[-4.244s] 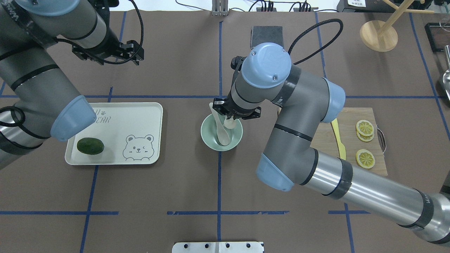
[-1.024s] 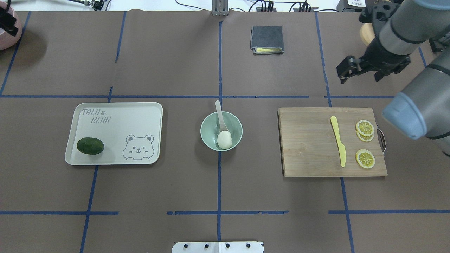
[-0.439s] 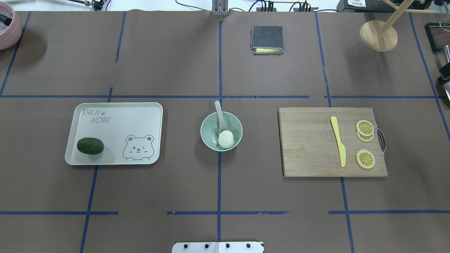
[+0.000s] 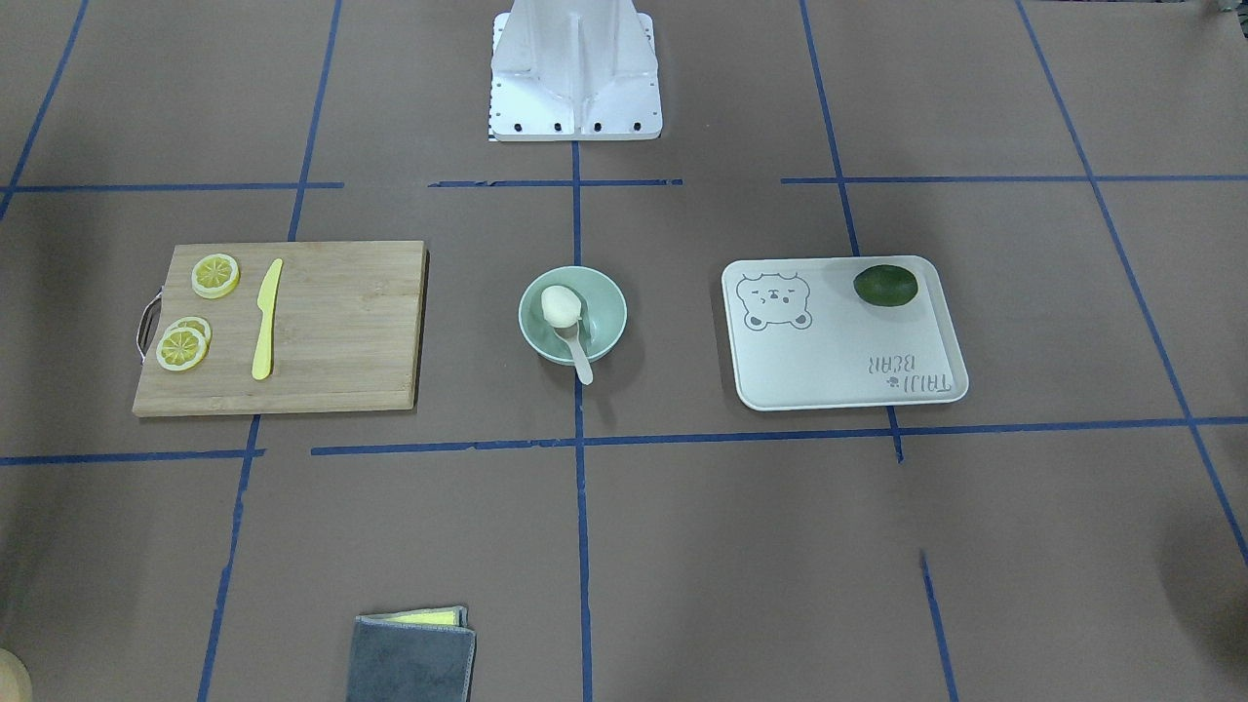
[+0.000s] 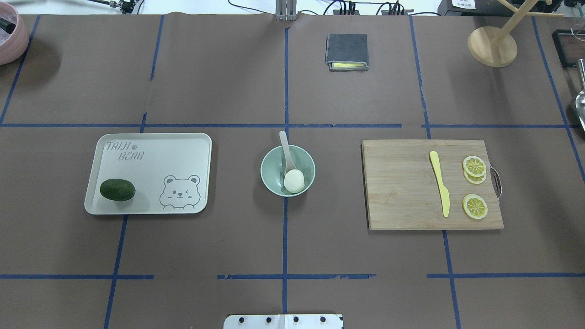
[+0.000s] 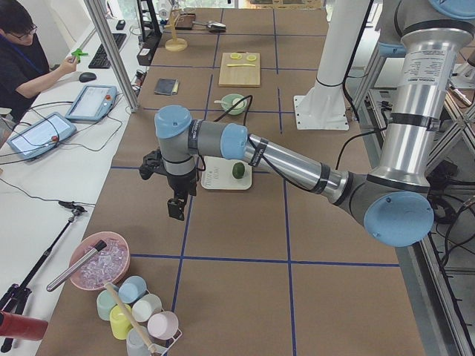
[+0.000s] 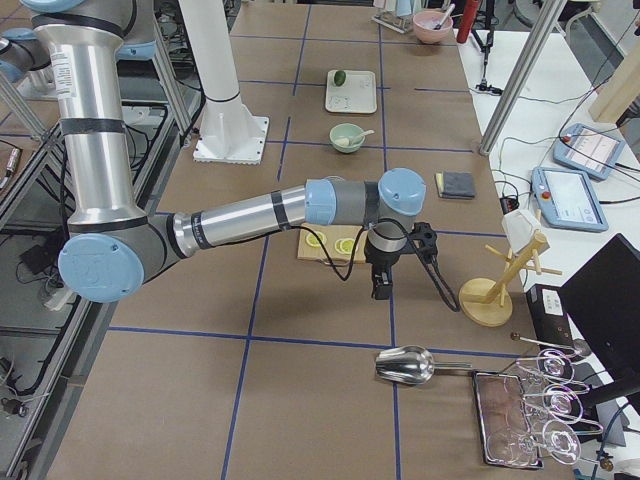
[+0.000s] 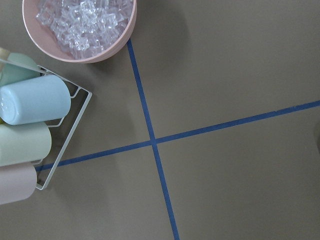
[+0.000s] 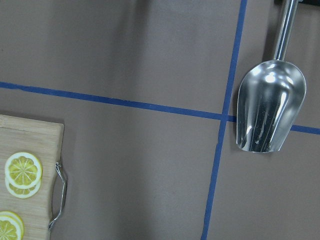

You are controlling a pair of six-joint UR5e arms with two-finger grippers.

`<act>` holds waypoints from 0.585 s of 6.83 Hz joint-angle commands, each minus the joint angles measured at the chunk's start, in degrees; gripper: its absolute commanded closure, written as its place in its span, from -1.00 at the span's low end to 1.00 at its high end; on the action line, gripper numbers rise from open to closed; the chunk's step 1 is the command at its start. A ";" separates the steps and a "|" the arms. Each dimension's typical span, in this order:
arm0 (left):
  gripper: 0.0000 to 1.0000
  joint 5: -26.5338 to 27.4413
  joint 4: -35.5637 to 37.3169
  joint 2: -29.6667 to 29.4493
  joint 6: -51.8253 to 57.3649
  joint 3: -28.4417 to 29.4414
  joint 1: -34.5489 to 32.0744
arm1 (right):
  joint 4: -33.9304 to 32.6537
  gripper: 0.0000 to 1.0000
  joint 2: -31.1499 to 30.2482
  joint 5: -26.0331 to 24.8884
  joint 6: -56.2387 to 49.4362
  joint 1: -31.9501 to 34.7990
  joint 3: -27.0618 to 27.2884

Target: Put spoon and bun in bowl

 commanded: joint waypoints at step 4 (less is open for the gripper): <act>-1.00 -5.16 -9.34 2.29 2.08 13.70 -1.62 | 4.41 -1.00 -4.11 2.59 -0.54 1.64 -2.64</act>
